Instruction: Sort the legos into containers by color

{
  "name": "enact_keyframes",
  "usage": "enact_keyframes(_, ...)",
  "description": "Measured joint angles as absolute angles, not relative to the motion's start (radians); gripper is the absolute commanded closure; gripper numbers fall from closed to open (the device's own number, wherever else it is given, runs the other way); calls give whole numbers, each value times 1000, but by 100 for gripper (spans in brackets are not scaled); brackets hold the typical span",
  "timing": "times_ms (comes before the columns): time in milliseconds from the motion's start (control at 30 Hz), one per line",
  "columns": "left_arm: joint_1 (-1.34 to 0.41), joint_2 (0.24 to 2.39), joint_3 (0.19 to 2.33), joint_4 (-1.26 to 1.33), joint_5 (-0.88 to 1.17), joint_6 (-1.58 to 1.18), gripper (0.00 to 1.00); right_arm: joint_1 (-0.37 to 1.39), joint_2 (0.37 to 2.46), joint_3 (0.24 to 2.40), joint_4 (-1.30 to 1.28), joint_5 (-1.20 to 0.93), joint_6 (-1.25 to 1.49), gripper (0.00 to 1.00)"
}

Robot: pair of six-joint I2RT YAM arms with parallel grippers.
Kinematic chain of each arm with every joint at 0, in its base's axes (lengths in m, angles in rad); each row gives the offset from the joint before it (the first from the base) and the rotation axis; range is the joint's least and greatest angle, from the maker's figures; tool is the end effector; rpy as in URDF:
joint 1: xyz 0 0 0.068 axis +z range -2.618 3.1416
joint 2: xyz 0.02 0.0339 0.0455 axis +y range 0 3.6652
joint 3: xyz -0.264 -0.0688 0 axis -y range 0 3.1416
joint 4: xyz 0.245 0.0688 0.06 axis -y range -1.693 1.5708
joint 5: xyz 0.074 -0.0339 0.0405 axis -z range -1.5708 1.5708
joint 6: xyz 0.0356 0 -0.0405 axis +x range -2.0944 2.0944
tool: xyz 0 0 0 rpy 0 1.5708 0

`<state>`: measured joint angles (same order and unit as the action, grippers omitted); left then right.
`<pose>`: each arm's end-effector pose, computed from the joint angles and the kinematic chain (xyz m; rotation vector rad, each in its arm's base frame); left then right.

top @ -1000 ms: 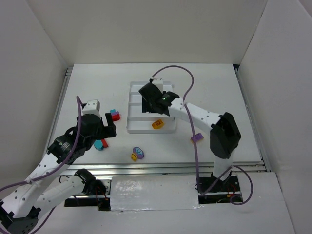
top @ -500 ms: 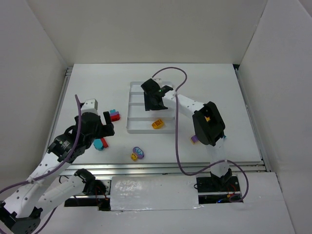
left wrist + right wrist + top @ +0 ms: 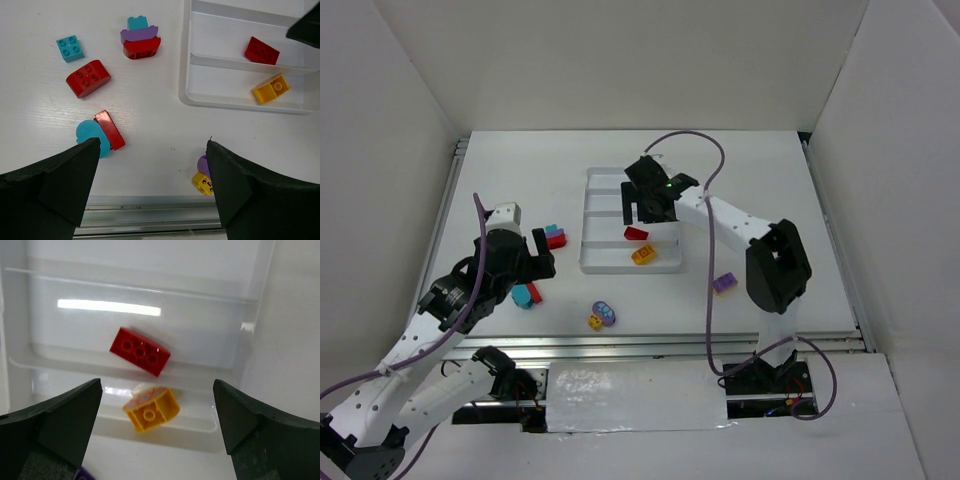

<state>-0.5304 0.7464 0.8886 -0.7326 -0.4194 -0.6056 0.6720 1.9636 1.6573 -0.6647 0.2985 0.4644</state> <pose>0.1356 -0.0627 0.3276 -0.3171 2.0884 -0.2260 0.3459 0.2618 0.2516 -0.1423 2.4785 0.0983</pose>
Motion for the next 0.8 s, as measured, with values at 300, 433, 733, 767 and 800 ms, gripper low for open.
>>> enact_keyframes(300, -497, 731, 894, -764, -496, -657, 0, 949, 1579, 1290, -567, 109, 415, 1)
enact_keyframes(433, -465, 676, 895, -785, -546, -688, 0, 1118, 1660, 1267, -510, 97, 387, 0)
enact_keyframes(733, -459, 672, 897, -784, -539, -685, 1, 1134, 1852, 1269, -451, 120, 364, 0)
enact_keyframes(767, -459, 674, 897, -784, -536, -685, 0, 1137, 1860, 1269, -447, 115, 363, 0)
enact_keyframes(800, -459, 678, 897, -784, -533, -685, 0, 1139, 1863, 1271, -440, 109, 361, 0)
